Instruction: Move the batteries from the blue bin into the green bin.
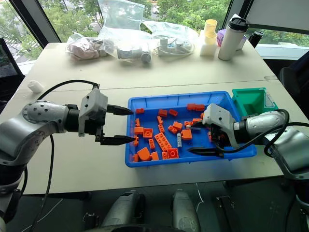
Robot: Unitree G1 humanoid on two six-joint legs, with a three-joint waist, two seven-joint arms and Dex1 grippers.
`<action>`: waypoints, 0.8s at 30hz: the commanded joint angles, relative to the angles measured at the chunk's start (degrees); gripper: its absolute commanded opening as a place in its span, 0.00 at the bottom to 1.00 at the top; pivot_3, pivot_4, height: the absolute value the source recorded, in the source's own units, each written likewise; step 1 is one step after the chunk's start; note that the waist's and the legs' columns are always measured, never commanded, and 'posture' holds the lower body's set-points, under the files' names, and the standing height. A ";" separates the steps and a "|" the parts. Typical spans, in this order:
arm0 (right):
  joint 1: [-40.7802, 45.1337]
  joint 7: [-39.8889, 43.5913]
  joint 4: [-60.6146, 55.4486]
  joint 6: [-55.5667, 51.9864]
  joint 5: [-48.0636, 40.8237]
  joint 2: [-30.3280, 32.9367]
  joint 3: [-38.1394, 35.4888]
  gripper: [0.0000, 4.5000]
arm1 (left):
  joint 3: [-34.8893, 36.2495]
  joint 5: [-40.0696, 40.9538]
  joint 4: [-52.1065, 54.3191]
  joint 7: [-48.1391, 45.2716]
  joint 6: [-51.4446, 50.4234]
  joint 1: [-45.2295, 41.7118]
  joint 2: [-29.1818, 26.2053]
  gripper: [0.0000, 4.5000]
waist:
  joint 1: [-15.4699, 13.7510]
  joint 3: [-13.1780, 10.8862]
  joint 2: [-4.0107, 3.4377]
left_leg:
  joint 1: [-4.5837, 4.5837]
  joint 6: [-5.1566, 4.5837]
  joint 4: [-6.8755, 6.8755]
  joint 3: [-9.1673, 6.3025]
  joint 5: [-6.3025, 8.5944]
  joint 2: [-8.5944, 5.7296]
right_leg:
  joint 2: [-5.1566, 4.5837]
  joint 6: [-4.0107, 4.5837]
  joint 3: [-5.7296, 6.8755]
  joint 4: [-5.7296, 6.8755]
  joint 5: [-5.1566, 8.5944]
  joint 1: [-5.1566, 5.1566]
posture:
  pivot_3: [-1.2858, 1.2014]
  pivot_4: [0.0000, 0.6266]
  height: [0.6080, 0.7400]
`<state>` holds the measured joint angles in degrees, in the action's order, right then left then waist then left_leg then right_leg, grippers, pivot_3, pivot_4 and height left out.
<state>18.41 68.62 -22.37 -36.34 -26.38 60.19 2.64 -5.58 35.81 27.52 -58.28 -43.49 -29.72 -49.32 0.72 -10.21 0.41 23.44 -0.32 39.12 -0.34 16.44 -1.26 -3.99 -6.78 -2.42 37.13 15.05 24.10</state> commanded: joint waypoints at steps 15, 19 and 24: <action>10.63 7.61 19.00 19.93 14.17 -9.80 13.02 0.99 | 2.24 0.92 5.38 -0.72 -2.06 2.77 -5.19 1.00 | -0.06 -0.01 0.01 | 0.00 0.01 0.01 0.00 0.00 0.00 | -0.01 0.00 0.00 0.04 0.00 0.03 | 0.52 0.24 1.00; 12.19 8.44 23.03 21.74 16.58 -12.07 14.97 0.99 | 2.04 0.85 5.19 0.07 -2.33 2.15 -4.58 1.00 | -0.03 -0.01 0.01 | 0.00 0.01 0.01 0.00 0.00 0.00 | -0.01 0.00 0.00 0.05 0.00 0.05 | 0.52 0.24 1.00; 13.60 9.64 27.29 24.36 19.02 -14.05 16.40 0.94 | 1.55 0.46 4.96 0.92 -2.14 1.73 -4.00 1.00 | -0.07 -0.01 0.01 | 0.00 0.01 0.00 0.00 0.00 0.00 | -0.01 0.00 0.01 0.05 0.00 0.05 | 0.52 0.24 1.00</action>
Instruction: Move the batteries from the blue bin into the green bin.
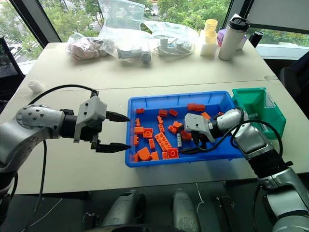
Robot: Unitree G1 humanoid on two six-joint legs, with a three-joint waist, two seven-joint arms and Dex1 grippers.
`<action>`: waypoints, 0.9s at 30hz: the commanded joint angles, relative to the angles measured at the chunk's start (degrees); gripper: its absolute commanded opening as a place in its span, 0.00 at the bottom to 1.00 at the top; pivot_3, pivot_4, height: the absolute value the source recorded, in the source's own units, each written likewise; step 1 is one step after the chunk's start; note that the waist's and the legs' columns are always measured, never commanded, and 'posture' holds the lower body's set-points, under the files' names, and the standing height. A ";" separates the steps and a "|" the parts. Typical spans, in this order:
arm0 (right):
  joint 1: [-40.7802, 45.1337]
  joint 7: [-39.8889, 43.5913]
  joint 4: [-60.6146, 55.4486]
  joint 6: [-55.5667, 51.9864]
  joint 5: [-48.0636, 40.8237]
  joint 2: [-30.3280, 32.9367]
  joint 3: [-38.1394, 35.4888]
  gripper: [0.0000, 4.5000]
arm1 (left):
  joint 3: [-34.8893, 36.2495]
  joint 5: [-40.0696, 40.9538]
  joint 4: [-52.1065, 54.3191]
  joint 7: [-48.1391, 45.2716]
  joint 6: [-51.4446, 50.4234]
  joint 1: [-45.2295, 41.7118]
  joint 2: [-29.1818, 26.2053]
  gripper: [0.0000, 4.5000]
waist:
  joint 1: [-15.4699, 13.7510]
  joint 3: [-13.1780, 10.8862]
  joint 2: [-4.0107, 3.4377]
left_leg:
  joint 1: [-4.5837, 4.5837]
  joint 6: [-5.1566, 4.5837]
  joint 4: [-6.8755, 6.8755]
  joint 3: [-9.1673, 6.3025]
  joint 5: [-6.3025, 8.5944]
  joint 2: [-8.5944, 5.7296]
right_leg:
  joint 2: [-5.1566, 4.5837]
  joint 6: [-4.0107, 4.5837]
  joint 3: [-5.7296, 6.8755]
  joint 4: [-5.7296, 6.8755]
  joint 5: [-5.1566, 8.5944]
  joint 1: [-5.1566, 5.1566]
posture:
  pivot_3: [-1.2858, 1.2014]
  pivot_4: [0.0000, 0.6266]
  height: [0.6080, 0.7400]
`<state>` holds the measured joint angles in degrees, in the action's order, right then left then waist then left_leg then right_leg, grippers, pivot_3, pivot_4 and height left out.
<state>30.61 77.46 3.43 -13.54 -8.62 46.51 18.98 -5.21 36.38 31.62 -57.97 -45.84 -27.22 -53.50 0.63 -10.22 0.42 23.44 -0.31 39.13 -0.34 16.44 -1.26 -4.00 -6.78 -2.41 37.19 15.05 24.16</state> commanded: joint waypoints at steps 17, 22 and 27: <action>4.77 -8.02 -5.88 -10.79 -4.98 -0.02 -13.88 0.49 | -0.07 -1.82 -0.70 -0.58 3.62 -0.87 0.83 1.00 | -0.03 -0.01 -0.02 | 0.02 0.01 0.00 0.00 0.00 -0.01 | -0.03 0.00 -0.01 0.02 0.00 0.04 | 0.52 0.24 1.00; 4.03 -24.05 -6.73 -21.27 -6.96 0.48 -30.55 0.49 | -1.37 -3.17 -7.83 0.88 7.73 -5.12 9.24 1.00 | -1.19 0.01 -0.01 | 0.02 0.02 0.02 -0.01 0.00 -0.07 | -0.11 0.00 0.02 0.00 0.00 -0.01 | 0.52 0.24 1.00; -1.25 -36.41 -3.21 -23.47 -1.63 4.16 -39.19 0.49 | -3.49 -6.14 -14.81 1.69 12.27 -9.95 17.08 1.00 | -1.45 0.01 -0.01 | 0.04 0.01 0.01 0.01 0.00 -0.20 | -0.23 0.00 0.02 -0.01 0.00 -0.03 | 0.52 0.24 1.00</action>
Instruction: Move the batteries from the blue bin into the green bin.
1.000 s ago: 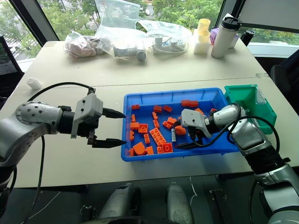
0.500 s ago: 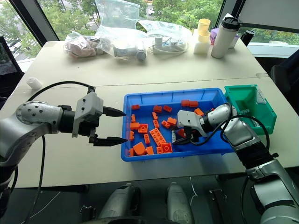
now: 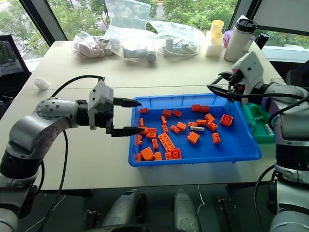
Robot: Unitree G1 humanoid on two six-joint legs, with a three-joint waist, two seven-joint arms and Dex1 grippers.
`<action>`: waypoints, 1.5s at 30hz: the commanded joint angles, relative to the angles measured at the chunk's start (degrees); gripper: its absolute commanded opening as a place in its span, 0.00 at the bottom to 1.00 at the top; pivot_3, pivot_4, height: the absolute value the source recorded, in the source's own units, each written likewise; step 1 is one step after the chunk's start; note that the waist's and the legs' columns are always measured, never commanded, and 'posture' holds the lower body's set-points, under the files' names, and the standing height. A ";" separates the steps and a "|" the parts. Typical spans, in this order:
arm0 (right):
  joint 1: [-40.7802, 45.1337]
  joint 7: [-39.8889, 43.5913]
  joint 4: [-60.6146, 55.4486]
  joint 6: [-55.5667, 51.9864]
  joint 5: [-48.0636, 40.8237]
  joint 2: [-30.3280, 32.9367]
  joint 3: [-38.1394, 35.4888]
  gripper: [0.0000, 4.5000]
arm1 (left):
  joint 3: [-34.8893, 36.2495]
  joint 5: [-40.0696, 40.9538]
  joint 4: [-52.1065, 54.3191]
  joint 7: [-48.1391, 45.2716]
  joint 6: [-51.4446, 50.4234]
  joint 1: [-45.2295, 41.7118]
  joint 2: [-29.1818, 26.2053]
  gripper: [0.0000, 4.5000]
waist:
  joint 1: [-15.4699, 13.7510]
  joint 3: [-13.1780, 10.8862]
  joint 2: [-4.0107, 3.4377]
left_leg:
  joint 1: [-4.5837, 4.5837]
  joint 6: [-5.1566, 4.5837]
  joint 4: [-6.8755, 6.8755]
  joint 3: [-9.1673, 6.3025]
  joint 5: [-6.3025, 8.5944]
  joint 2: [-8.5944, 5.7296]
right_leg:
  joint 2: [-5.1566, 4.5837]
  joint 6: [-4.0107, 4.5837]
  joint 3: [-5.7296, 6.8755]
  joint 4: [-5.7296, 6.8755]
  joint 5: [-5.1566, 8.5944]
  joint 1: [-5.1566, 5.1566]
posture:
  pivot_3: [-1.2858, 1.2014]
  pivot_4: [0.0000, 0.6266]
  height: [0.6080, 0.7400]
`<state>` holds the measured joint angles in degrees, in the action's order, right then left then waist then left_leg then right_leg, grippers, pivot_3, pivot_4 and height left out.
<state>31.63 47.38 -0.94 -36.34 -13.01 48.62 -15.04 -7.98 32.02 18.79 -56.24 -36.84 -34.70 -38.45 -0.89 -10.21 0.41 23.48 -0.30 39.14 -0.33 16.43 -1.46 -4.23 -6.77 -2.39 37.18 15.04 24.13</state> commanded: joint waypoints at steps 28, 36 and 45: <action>-8.89 -1.39 -9.00 -5.05 -8.73 4.30 -2.01 0.98 | 0.27 -2.88 -1.04 -6.79 2.51 -1.92 -0.73 1.00 | 2.16 0.03 -0.10 | -0.04 -0.02 -0.05 0.11 0.01 0.27 | 0.35 -0.02 -0.15 0.04 -0.01 0.09 | 0.52 0.24 1.00; -11.05 10.00 -10.62 3.16 -4.26 7.71 13.80 0.98 | 0.94 -2.70 0.05 -8.67 2.10 -1.95 -4.92 1.00 | 0.40 0.01 -0.06 | -0.04 -0.04 0.03 -0.04 0.01 0.19 | 0.36 0.00 -0.17 -0.02 0.00 -0.04 | 0.52 0.24 1.00; -8.30 21.76 1.64 14.29 1.74 9.46 22.80 0.98 | 1.34 -3.29 1.49 -7.57 1.79 -0.64 -5.55 1.00 | 0.69 0.01 -0.06 | -0.04 -0.03 0.03 -0.02 0.01 0.21 | 0.38 0.00 -0.18 0.01 0.00 0.00 | 0.52 0.24 1.00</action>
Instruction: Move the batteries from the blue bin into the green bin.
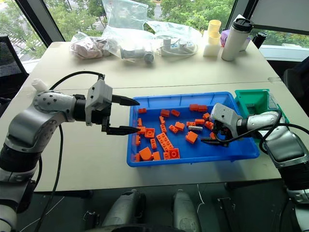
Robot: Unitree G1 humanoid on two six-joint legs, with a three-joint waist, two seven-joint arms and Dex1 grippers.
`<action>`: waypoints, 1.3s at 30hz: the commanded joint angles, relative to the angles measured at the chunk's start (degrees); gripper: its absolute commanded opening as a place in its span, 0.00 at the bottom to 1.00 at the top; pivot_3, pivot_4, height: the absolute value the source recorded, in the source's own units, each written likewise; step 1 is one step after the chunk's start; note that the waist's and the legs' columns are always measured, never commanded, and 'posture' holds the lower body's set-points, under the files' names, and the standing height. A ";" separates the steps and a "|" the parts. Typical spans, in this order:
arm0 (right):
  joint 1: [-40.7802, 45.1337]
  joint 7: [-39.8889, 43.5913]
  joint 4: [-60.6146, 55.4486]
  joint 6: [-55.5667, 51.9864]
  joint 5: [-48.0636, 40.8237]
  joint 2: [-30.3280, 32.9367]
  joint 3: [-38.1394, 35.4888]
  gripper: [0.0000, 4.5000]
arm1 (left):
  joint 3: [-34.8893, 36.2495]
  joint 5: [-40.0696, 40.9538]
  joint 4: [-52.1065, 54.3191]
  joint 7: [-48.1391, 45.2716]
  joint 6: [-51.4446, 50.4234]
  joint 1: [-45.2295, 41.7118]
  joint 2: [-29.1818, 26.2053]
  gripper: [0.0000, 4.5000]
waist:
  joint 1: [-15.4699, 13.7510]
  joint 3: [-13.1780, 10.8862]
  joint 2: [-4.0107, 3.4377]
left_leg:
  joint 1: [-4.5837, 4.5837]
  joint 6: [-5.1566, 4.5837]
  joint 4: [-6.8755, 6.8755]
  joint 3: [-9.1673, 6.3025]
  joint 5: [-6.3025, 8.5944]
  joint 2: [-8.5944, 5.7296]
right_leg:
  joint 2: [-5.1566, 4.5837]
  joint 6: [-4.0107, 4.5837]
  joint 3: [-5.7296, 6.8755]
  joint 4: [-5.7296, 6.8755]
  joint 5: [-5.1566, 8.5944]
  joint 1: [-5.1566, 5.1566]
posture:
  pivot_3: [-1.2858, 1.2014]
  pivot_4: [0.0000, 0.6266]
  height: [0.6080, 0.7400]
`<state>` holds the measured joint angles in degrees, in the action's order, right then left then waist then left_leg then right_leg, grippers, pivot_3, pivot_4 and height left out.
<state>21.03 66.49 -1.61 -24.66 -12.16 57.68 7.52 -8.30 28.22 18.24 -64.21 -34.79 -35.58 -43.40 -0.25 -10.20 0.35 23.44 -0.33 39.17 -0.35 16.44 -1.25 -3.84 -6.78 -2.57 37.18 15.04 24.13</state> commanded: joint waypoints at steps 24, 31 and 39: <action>12.29 8.66 20.15 17.23 8.75 -8.80 5.60 0.00 | 2.32 0.97 3.93 2.45 -1.94 1.47 -0.62 1.00 | 0.94 0.00 0.01 | 0.00 0.02 -0.03 -0.02 -0.01 0.05 | 0.03 0.00 0.00 0.03 0.00 0.06 | 0.52 0.24 1.00; 10.13 7.23 14.71 14.68 7.54 -6.42 1.83 0.00 | 2.63 1.02 4.01 2.65 -1.83 1.78 -0.55 1.00 | 0.85 0.00 0.00 | 0.00 0.02 -0.03 -0.02 0.00 0.05 | 0.02 0.00 0.00 0.04 0.00 0.06 | 0.52 0.24 1.00; 6.75 -5.94 1.10 -8.44 -3.61 -3.34 -21.15 0.00 | 4.09 3.41 0.41 4.28 -0.97 -0.56 4.20 1.00 | 0.50 -0.01 -0.01 | 0.01 0.02 -0.04 -0.02 0.00 0.04 | -0.03 0.00 0.00 0.05 0.00 0.09 | 0.52 0.24 1.00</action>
<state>27.53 64.55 3.18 -28.02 -12.62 53.05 -6.46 -5.97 30.31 19.01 -60.71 -36.80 -34.64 -39.90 0.25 -10.20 0.34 23.46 -0.31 39.14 -0.39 16.44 -1.22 -3.90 -6.78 -2.56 37.23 15.04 24.21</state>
